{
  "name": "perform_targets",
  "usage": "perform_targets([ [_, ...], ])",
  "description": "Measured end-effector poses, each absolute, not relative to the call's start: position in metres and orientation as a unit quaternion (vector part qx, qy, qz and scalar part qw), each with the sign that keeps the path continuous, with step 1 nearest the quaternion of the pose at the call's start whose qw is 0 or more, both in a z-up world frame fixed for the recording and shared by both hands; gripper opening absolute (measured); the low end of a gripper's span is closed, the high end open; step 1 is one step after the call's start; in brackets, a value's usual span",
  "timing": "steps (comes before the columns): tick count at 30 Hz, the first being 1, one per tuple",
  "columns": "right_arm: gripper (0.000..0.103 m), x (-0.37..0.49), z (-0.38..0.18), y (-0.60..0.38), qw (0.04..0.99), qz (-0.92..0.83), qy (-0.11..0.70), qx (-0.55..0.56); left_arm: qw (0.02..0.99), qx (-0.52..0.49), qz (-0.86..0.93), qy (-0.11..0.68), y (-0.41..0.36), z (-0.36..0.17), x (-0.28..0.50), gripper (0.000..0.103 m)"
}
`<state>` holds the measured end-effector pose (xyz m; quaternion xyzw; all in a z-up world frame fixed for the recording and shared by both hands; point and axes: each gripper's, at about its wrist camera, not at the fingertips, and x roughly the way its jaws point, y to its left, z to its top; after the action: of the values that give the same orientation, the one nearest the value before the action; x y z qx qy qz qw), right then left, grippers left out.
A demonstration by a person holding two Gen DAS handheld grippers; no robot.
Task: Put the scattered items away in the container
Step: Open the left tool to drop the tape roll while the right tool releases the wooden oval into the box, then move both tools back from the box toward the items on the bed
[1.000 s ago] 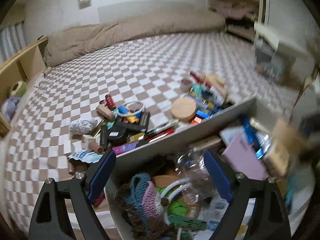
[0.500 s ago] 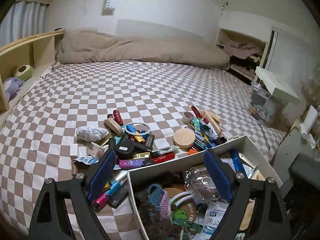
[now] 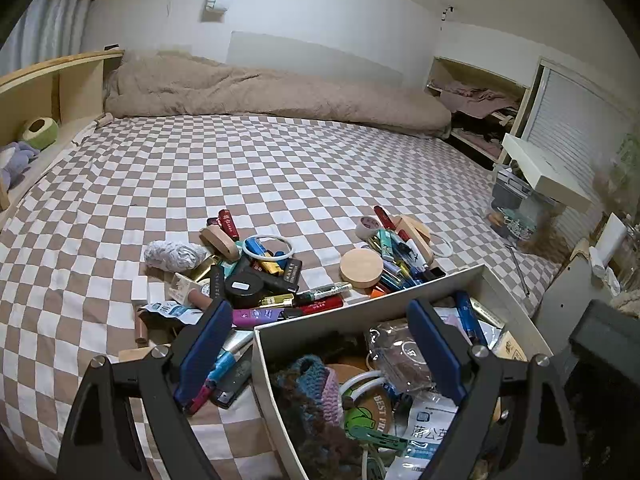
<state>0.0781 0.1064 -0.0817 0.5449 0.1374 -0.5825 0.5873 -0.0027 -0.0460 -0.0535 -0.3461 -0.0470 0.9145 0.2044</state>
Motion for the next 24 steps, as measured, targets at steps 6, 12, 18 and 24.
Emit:
perform_targets([
  [6, 0.099, 0.083, -0.082, 0.110, 0.581, -0.587, 0.143, 0.546, 0.207, -0.352, 0.912, -0.045, -0.042, -0.056, -0.003, 0.090],
  [12, 0.103, 0.070, -0.087, 0.110, 0.570, -0.597, 0.130, 0.549, 0.205, -0.363, 0.909, -0.029, -0.034, -0.055, -0.002, 0.090],
  [18, 0.103, 0.059, -0.080, 0.124, 0.546, -0.644, 0.091, 0.528, 0.200, -0.367, 0.908, -0.030, -0.029, -0.054, -0.001, 0.103],
  [24, 0.103, 0.048, -0.076, 0.142, 0.512, -0.694, 0.074, 0.500, 0.204, -0.356, 0.912, -0.008, -0.017, -0.046, 0.005, 0.103],
])
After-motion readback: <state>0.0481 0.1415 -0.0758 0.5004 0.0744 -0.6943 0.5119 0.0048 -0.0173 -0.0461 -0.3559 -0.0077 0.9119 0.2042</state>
